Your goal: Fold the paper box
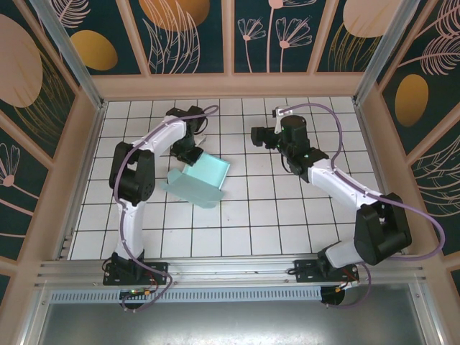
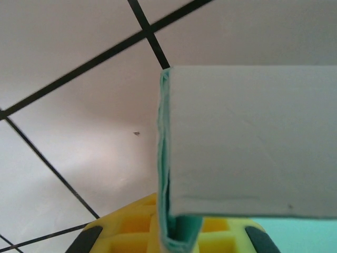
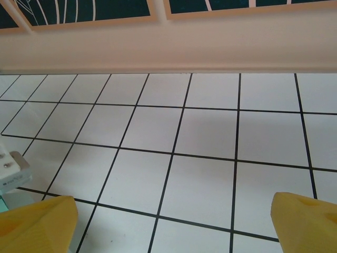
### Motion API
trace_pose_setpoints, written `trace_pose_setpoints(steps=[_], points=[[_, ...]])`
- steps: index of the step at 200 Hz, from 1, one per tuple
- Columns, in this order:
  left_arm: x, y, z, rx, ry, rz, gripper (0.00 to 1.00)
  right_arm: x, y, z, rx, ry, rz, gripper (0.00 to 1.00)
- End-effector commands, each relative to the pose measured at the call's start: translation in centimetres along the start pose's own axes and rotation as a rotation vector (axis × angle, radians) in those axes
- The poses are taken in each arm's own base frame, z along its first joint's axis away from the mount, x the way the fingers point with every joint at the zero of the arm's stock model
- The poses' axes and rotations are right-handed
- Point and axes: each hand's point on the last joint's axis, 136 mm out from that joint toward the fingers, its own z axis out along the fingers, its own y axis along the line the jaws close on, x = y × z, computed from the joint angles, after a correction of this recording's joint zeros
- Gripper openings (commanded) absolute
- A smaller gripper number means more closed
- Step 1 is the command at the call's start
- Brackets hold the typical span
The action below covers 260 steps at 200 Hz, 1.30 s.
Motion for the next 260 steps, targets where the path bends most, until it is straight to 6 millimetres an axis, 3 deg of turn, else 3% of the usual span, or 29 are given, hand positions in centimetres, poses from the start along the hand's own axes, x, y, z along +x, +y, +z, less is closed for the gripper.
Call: trace_pose_setpoints(steps=[1,24,47,94,116,133,160,178,204,228,235,260], points=[[1.6,0.2,0.8,-0.005,0.108,0.038,0.04,-0.6,-0.3,0.3,0.001,-0.025,-0.003,0.95],[1.0,0.4,0.4,-0.016,0.098,0.039,0.17,-0.7,-0.7,0.5,0.004,-0.024,0.002,0.95],[-0.2,0.1,-0.4,-0.004,0.065,0.04,0.41,-0.7,-0.8,0.6,0.002,-0.026,0.006,0.95],[-3.3,-0.3,-2.8,0.022,-0.071,0.037,0.61,-0.2,-0.5,1.3,-0.018,-0.007,-0.013,0.95],[-5.7,-0.1,-5.7,0.014,-0.222,0.0,0.79,0.0,-0.1,1.7,-0.036,0.006,-0.026,0.95],[-7.8,1.4,-8.9,-0.039,-0.371,-0.102,0.93,0.2,0.3,2.1,-0.048,0.021,-0.031,0.95],[-9.4,4.7,-13.6,-0.085,-0.621,-0.326,0.99,0.9,1.2,3.0,-0.081,0.051,-0.037,0.95],[-8.6,6.8,-16.0,-0.081,-0.766,-0.46,0.98,1.5,2.0,3.5,-0.102,0.071,-0.044,0.96],[-5.6,10.2,-17.5,-0.138,-0.888,-0.621,0.99,2.8,3.7,4.8,-0.126,0.108,-0.084,0.97],[-2.0,12.7,-17.2,-0.085,-0.969,-0.751,0.98,4.1,5.7,6.6,-0.154,0.149,-0.139,0.98],[-1.0,13.2,-17.1,-0.066,-0.993,-0.783,0.98,5.0,7.4,7.1,-0.183,0.169,-0.167,0.98],[3.0,15.0,-15.8,-0.067,-1.033,-0.896,0.99,7.2,10.5,9.4,-0.207,0.226,-0.214,0.98]])
